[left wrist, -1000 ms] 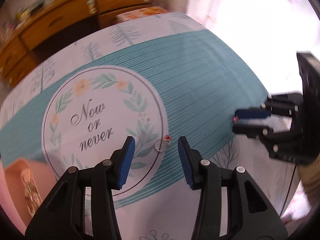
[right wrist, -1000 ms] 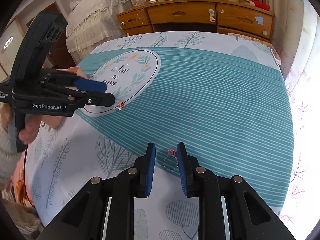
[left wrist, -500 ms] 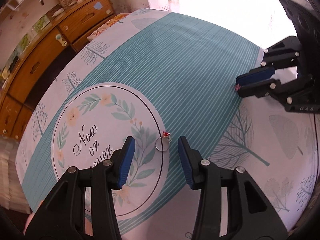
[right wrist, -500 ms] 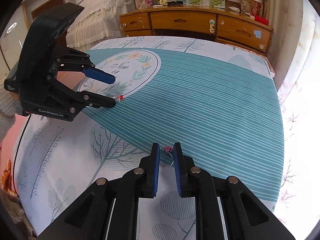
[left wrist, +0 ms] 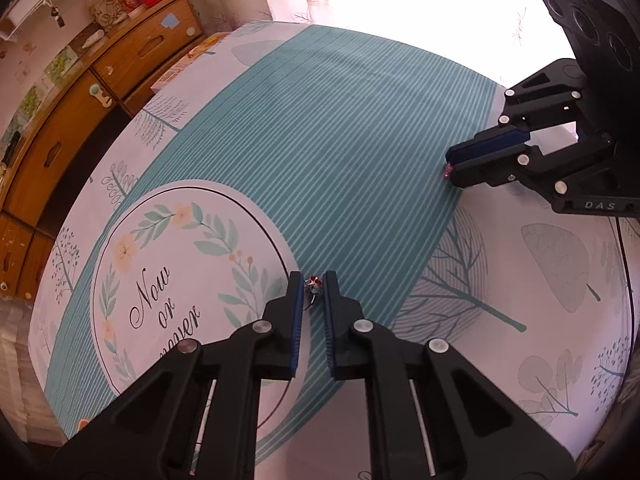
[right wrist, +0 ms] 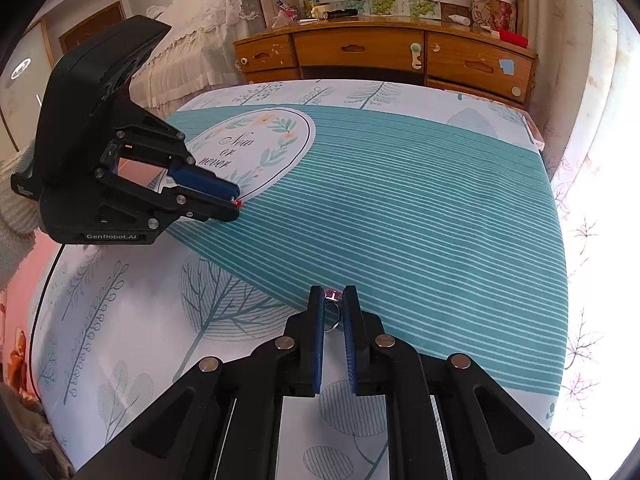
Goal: Organize jewelry
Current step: 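Grasp the red-stone ring with the left tool while the right tool grasps the pink-stone ring, then carry both rings into the pink box and open both tools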
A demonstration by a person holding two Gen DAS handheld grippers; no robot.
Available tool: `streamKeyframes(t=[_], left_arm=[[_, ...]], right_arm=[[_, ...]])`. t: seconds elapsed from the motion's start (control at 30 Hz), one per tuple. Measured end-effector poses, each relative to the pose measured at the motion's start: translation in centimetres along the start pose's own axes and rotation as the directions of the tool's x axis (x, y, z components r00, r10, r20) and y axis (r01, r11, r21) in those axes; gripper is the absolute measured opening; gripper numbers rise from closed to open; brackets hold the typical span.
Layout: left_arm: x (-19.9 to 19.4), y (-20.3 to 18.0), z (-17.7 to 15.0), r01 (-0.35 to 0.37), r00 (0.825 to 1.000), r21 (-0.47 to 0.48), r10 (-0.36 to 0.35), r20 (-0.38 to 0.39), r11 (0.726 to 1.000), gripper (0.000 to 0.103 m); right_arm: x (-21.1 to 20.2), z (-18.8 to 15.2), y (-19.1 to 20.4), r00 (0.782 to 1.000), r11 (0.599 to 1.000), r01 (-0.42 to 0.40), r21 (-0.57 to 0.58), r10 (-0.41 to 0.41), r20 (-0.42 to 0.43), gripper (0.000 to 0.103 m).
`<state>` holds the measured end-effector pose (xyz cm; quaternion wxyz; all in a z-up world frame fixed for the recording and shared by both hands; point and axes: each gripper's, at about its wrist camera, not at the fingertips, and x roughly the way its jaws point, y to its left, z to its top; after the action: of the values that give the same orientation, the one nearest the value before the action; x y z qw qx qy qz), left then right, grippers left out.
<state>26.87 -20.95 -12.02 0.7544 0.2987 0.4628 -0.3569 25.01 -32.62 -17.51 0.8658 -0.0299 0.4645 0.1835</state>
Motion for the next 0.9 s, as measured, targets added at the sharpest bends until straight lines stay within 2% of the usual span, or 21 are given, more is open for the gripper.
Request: streamKeyframes(t=[0.23, 0.47, 0.67, 0.9], left_arm=[[-0.7, 0.0, -0.3, 0.002, 1.0, -0.013, -0.001, 0.024, 1.0, 0.006], [-5.7, 1.5, -1.0, -0.005, 0.992, -0.086, 0.016, 0.127, 0.996, 0.006], [-12.1, 3.4, -3.6, -0.045, 0.978, -0.153, 0.075, 0.193, 0.987, 0.006], [-18.3, 6.7, -9.0, -0.136, 0.959, -0.276, 0.196, 0.205, 0.952, 0.006]], right_arm=[[0.0, 0.0, -0.2, 1.0, 1.0, -0.005, 0.03, 0.005, 0.006, 0.008], [-0.7, 0.6, -0.5, 1.0, 0.994, -0.023, 0.106, 0.022, 0.012, 0.008], [-3.7, 3.1, 0.8, 0.993, 0.981, -0.101, 0.167, 0.09, 0.074, 0.008], [-5.5, 8.5, 6.6, 0.965, 0.954, -0.242, 0.177, 0.219, 0.143, 0.008]])
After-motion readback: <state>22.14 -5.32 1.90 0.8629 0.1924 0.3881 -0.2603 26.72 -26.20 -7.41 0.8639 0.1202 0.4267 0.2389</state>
